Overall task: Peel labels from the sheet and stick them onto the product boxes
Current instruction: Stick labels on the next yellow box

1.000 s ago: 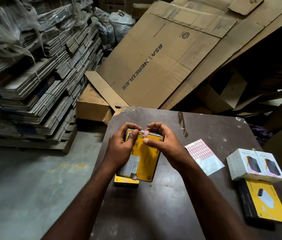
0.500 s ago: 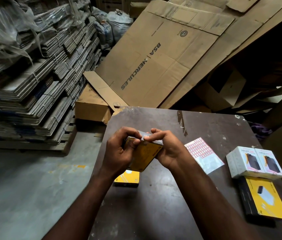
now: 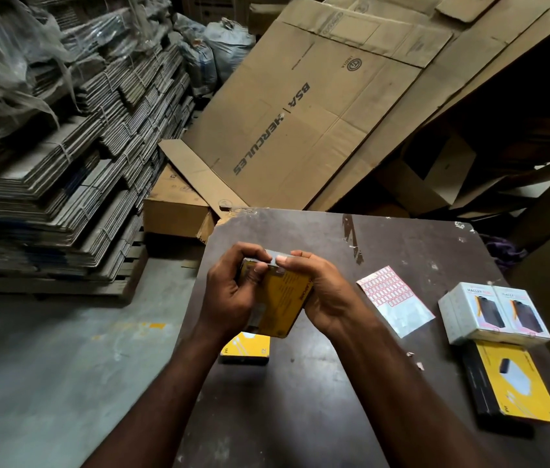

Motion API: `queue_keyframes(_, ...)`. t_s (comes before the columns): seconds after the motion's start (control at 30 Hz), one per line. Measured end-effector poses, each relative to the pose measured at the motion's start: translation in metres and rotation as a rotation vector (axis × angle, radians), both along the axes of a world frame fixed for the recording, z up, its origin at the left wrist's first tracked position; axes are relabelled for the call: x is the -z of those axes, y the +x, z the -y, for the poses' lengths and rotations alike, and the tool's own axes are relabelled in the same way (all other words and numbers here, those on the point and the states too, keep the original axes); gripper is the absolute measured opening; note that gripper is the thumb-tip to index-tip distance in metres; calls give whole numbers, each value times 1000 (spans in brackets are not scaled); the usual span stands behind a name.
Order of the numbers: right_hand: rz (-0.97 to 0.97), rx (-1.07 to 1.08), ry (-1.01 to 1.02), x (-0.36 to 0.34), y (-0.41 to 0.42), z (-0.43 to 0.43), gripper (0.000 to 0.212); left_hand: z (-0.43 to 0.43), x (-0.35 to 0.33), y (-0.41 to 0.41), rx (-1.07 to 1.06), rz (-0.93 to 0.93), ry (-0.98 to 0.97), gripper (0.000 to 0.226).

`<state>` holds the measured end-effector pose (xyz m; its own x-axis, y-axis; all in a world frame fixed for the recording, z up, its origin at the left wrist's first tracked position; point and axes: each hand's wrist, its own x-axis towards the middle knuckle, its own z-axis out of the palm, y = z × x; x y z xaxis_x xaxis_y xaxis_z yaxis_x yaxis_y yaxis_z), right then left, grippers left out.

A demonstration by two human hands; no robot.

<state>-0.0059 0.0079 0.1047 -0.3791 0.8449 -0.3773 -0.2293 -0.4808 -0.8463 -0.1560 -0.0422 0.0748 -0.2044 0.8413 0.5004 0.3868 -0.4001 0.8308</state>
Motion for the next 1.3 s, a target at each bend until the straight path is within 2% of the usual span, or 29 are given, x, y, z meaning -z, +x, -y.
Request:
queue_keyframes(0.1, 38, 66, 24, 2, -4, 4, 12, 0, 3, 1, 5, 1, -2, 18)
queue_keyframes(0.17, 93, 110, 10, 4, -5, 6, 24, 0, 5, 2, 17, -11, -5, 16)
queue_keyframes(0.27, 56, 103, -52, 4, -4, 5, 46, 0, 6, 3, 10, 32, -83, 15)
queue_keyframes(0.37, 112, 12, 108, 2, -1, 6, 64, -2, 3, 2, 8, 188, -214, 17)
queue_keyframes(0.43, 171, -51, 197, 3, 1, 10, 53, -4, 0, 0, -16, 225, -252, 20)
queue_keyframes(0.53, 168, -83, 223, 6, 0, 12, 34, -6, -4, -2, -85, 187, -285, 28)
queue_keyframes(0.67, 183, -85, 248, 5, -1, 11, 41, -7, -5, -4, -111, 155, -330, 30)
queue_keyframes(0.77, 214, -60, 291, 3, 1, 10, 41, -6, -6, -8, 22, 185, -391, 28)
queue_keyframes(0.97, 443, 43, 482, 5, -1, 8, 47, 0, -7, -8, 187, 234, -458, 32)
queue_keyframes(1.1, 344, -82, 482, 4, 2, 6, 45, 2, -13, -2, 138, 428, -441, 38)
queue_keyframes(1.17, 330, -148, 508, 5, 3, 7, 48, 2, -17, 1, 72, 524, -458, 49)
queue_keyframes(1.23, 336, -165, 564, 8, 2, 9, 53, 1, -17, 2, 11, 564, -475, 56)
queue_keyframes(1.3, 330, -153, 607, 10, 0, 12, 55, -1, -15, 2, -30, 542, -483, 53)
